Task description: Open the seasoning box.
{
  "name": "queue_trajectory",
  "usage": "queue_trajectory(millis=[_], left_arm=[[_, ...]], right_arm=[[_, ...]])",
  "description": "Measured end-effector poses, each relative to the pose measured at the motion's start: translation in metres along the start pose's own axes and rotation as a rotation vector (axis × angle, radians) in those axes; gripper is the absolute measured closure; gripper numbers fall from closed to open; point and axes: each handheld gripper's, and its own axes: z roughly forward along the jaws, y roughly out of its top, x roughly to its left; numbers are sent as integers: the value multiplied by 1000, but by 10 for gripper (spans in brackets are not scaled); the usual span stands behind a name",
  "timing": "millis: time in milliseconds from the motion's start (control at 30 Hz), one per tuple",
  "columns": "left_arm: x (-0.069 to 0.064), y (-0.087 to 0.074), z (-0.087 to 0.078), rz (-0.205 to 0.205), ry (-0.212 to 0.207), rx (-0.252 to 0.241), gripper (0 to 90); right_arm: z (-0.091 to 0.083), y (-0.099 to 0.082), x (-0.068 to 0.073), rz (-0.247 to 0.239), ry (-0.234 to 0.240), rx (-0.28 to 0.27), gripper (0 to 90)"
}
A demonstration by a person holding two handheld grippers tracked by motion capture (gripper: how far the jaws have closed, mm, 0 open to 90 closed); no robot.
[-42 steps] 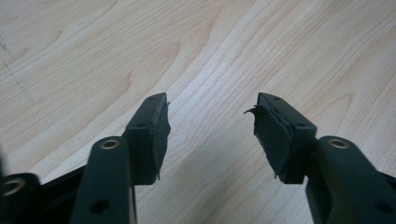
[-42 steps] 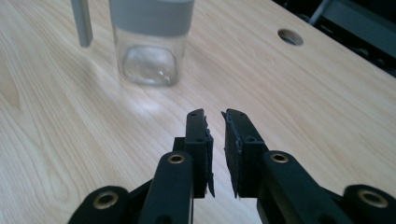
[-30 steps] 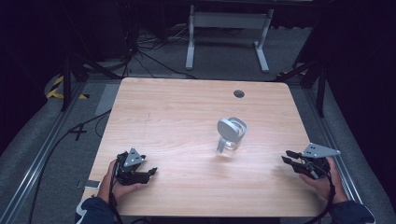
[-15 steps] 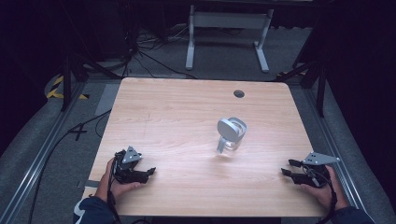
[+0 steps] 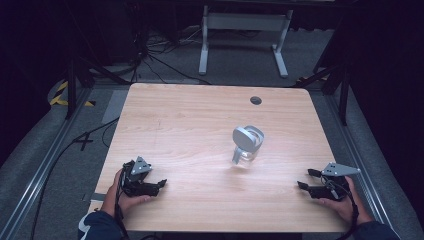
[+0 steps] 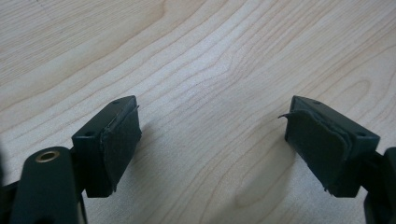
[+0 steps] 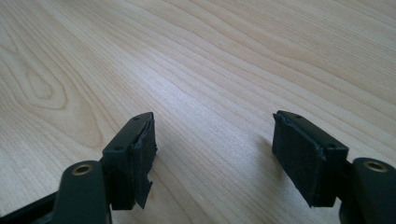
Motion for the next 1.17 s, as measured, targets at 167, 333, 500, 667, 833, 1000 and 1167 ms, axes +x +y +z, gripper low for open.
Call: queue_trajectory(millis=[167, 333, 500, 667, 833, 1000, 1167], left_arm=[[-1, 0, 1, -26, -5, 1, 180], [-1, 0, 1, -26, -5, 1, 180], [-1, 0, 0, -25, -5, 8, 179], [-2, 1, 0, -36, -10, 17, 177], [-2, 1, 0, -36, -10, 17, 177], [0, 1, 1, -20, -5, 8, 172], [0, 1, 2, -32, -6, 1, 172]], right_arm=[[0, 0, 0, -1, 1, 1, 294], [0, 0, 0, -3, 5, 2, 284], [0, 0, 0, -4, 6, 4, 277], [0, 0, 0, -5, 6, 5, 275], [0, 0, 0, -5, 6, 5, 275], [1, 0, 0, -7, 6, 4, 272], [1, 0, 1, -6, 7, 5, 272]])
